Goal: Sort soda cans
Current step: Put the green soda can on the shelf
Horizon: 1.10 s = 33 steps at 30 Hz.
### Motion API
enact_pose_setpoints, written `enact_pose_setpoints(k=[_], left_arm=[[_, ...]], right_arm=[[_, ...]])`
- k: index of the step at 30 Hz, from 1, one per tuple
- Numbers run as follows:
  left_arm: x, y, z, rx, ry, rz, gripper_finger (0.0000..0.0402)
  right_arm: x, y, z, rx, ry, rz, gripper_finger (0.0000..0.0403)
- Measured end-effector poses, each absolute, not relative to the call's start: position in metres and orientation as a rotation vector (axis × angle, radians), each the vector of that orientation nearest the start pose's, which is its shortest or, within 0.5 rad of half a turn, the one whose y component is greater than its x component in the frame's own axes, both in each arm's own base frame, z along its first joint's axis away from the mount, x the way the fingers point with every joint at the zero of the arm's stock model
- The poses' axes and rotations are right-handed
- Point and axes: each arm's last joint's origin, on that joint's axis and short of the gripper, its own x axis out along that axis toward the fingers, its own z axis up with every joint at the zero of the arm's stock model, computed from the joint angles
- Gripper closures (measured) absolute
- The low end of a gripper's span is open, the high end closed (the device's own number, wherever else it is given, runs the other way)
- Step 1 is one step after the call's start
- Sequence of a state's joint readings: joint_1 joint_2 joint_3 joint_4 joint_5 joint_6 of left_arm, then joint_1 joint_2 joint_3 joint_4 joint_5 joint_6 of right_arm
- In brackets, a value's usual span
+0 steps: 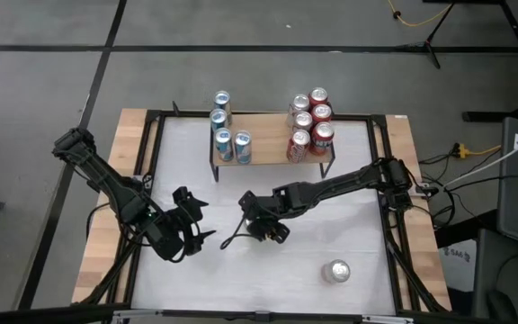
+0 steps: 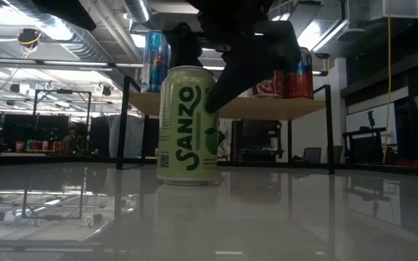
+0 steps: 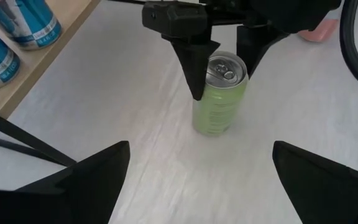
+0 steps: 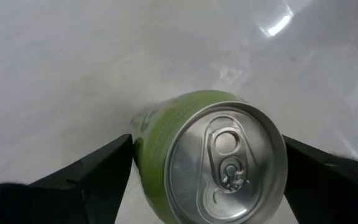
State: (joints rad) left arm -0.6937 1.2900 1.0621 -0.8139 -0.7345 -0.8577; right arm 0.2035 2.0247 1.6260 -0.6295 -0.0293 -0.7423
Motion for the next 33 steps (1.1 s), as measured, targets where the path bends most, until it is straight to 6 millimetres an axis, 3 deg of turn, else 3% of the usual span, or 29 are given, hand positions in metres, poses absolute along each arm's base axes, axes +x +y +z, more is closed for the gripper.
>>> enact_pose_setpoints(k=[17, 24, 29, 33], left_arm=[[0.2, -0.141, 0.283, -0.128, 0.682, 0.359, 0.0015], [0.201, -0.141, 0.284, -0.126, 0.662, 0.369, 0.0015], [0.195, -0.134, 0.295, -0.147, 0.627, 0.359, 0.0015], [0.184, -0.118, 0.314, -0.102, 0.583, 0.318, 0.0015]], right_arm=[[0.422, 0.081, 0.216, -0.321, 1.066, 0.071, 0.0078], [0.419, 0.079, 0.215, -0.2, 1.09, -0.056, 0.0079], [0.419, 0.079, 0.214, -0.166, 1.09, -0.076, 0.0079], [0.419, 0.079, 0.214, -0.125, 1.088, -0.101, 0.0079]])
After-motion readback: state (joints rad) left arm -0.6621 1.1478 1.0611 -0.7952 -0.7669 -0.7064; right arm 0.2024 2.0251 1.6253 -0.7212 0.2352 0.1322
